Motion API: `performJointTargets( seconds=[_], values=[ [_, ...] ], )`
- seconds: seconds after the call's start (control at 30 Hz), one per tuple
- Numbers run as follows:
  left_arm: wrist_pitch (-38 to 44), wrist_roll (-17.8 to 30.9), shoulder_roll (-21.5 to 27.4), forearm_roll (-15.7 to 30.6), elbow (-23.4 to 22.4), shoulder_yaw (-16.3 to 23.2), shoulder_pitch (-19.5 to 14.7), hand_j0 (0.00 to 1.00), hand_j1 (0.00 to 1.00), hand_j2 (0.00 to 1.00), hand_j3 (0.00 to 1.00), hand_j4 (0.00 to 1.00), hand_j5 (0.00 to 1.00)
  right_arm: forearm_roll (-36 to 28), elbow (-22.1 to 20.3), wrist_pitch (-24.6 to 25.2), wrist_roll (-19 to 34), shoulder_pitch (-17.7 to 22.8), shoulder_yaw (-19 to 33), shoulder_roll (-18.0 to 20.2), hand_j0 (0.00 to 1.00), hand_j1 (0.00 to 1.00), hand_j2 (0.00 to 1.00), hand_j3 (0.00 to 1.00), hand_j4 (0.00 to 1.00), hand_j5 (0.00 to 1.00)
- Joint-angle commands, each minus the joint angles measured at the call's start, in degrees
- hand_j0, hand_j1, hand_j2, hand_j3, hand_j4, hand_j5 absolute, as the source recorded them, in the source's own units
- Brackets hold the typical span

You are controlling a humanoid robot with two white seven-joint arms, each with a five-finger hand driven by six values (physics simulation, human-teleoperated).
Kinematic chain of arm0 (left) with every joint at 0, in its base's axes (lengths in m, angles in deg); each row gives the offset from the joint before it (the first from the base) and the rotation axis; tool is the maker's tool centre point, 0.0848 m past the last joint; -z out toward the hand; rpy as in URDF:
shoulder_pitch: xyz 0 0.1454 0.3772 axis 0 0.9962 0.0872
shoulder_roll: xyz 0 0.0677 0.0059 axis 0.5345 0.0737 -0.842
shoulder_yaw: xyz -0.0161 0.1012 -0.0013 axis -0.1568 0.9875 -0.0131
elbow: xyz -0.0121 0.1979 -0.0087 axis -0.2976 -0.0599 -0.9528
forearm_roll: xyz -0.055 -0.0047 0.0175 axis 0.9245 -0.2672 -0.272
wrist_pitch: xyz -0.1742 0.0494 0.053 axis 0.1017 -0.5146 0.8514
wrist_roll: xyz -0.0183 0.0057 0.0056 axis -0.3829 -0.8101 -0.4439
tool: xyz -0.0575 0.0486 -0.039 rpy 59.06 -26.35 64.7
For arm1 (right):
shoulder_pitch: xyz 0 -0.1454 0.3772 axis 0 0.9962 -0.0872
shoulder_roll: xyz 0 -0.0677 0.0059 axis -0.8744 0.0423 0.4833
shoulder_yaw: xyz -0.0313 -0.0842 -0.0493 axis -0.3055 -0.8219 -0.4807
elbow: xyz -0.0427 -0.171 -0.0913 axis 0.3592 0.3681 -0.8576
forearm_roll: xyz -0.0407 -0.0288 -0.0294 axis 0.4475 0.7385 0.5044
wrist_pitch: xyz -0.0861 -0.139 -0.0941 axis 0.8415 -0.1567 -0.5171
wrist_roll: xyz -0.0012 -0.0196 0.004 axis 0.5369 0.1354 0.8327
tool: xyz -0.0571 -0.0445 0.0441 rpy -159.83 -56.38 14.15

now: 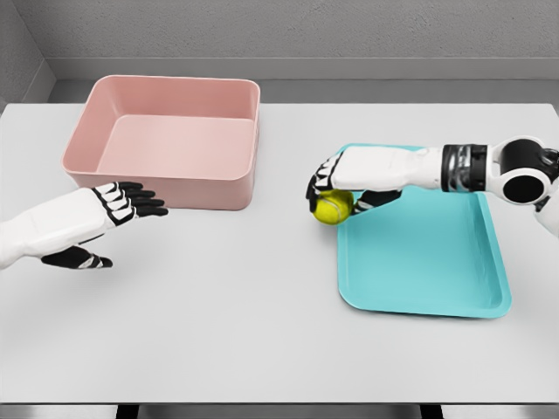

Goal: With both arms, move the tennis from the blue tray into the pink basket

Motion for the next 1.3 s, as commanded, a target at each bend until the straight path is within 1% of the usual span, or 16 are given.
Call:
performJointTargets(
  seconds=[0.0,0.17,0.3,0.63,0.93,1.27],
  values=[
    [0.04,-0.01,0.08,0.39,0.04,-0.01,0.09,1.00,1.00,1.00,1.00,1.00,1.00,-0.44,-1.31,0.11,0.01,0.00,-0.70,-0.76,0.58,0.58,0.58,0.58,0.58,0.58],
    [0.04,-0.01,0.08,0.39,0.04,-0.01,0.09,1.00,1.00,1.00,1.00,1.00,1.00,-0.44,-3.95,0.11,0.36,0.00,-0.79,-0.85,0.58,0.58,0.58,0.58,0.58,0.58],
    [0.04,-0.01,0.08,0.31,0.04,-0.01,0.18,1.00,1.00,1.00,1.00,1.00,1.00,-0.44,-5.00,0.11,0.80,0.00,-0.79,-1.20,0.58,0.58,0.58,0.58,0.58,0.58],
    [0.04,-0.01,0.08,0.22,-0.04,0.08,0.00,1.00,1.00,1.00,1.00,1.00,1.00,-0.44,-4.92,0.11,2.82,0.00,-0.88,-5.77,0.56,0.56,0.56,0.56,0.56,0.56],
    [0.04,0.07,0.08,0.22,-0.04,0.08,0.00,1.00,1.00,1.00,1.00,1.00,1.00,-0.26,-4.83,0.11,2.91,0.00,-2.11,-9.64,0.56,0.56,0.56,0.56,0.56,0.56],
    [0.04,0.07,0.08,0.22,-0.04,0.08,0.09,1.00,1.00,1.00,1.00,1.00,1.00,-0.18,-4.74,2.42,2.91,-0.09,-2.54,-12.98,0.56,0.56,0.56,0.56,0.56,0.56]
  ],
)
